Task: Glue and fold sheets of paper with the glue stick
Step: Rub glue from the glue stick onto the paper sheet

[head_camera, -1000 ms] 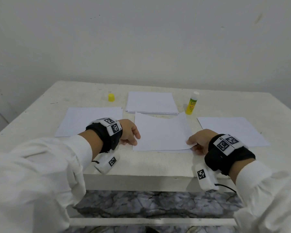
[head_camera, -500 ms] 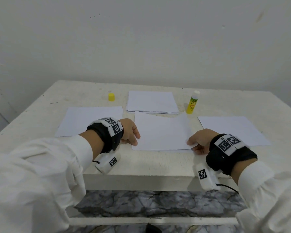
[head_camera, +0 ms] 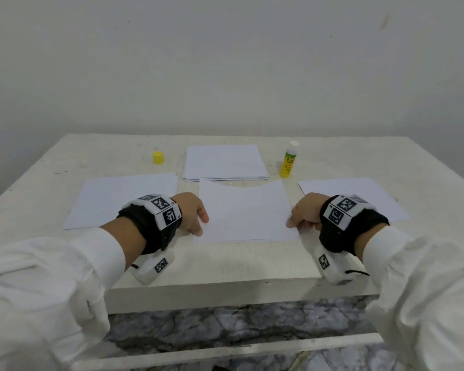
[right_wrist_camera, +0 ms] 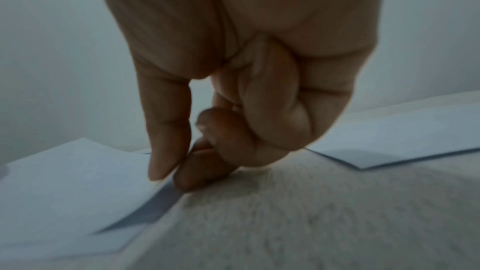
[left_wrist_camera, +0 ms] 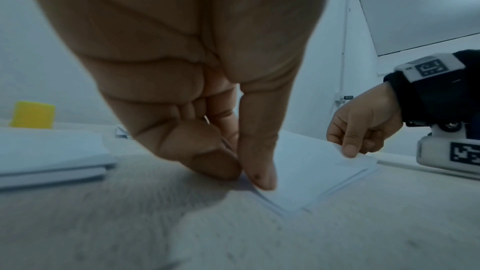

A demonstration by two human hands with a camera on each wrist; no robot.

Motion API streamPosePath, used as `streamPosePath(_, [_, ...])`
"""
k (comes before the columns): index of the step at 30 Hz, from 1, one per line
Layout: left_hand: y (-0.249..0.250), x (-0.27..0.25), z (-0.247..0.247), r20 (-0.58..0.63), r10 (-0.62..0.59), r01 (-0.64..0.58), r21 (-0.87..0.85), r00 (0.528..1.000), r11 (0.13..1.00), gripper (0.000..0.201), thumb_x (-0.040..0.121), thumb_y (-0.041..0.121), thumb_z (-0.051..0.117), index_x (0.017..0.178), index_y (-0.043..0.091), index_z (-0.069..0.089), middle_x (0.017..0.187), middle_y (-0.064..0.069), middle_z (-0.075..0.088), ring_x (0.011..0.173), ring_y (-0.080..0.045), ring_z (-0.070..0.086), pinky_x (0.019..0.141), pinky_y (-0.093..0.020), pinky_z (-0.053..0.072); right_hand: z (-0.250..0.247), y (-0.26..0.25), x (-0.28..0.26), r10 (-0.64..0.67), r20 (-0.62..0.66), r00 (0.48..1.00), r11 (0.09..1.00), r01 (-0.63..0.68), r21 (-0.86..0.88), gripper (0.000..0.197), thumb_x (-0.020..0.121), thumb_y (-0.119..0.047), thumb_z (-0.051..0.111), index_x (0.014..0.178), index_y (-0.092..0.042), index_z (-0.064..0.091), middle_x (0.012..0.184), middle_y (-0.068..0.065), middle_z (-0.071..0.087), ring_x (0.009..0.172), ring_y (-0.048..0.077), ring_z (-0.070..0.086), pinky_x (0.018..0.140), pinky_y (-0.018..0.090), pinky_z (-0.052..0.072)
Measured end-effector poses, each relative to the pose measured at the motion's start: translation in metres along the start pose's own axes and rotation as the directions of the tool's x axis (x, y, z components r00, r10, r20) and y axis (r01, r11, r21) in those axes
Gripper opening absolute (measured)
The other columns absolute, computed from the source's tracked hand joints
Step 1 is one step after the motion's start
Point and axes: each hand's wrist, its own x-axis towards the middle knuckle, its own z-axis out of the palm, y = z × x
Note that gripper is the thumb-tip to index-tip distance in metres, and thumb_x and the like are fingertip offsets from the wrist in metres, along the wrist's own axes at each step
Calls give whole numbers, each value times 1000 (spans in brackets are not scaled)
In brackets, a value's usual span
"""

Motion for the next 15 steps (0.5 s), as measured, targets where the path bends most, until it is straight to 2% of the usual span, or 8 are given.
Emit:
streamPosePath(4, [-4, 2, 0, 15, -4, 4, -14, 1000, 1000, 33, 78, 19, 77, 109, 20, 67, 76, 11, 51, 83, -13, 52, 72, -20, 39, 0, 2, 1, -38, 11, 999, 999, 38, -21, 23, 76, -17, 78, 92, -4, 66, 71, 6, 60, 56, 16, 47, 47, 23, 32])
streamPosePath(8, [-7, 4, -1, 35, -6, 8, -48, 999, 999, 28, 77, 19, 79, 101, 25, 66, 76, 10, 54, 76, -11, 52, 74, -21, 39, 1, 4, 1, -52, 3, 999, 998, 52, -28, 27, 75, -15, 79, 96, -2, 69, 70, 6, 59, 54, 16, 45, 47, 23, 32])
streamPosePath(12, [-7, 7, -3, 50, -11, 14, -60, 999, 998, 26, 75, 18, 80, 93, 27, 64, 74, 8, 57, 67, -9, 52, 62, -18, 40, 1, 4, 0, -70, 0, 998, 995, 70, -66, 25, 75, -17, 78, 93, -6, 65, 68, 4, 55, 54, 15, 42, 47, 22, 31])
streamPosePath(15, [-7, 8, -3, 59, -15, 19, -58, 998, 998, 26, 74, 18, 81, 92, 27, 64, 74, 7, 58, 66, -9, 52, 61, -17, 40, 1, 3, -1, -83, -3, 997, 989, 82, -122, 24, 79, -21, 75, 96, -10, 63, 66, 1, 53, 53, 12, 44, 47, 20, 34])
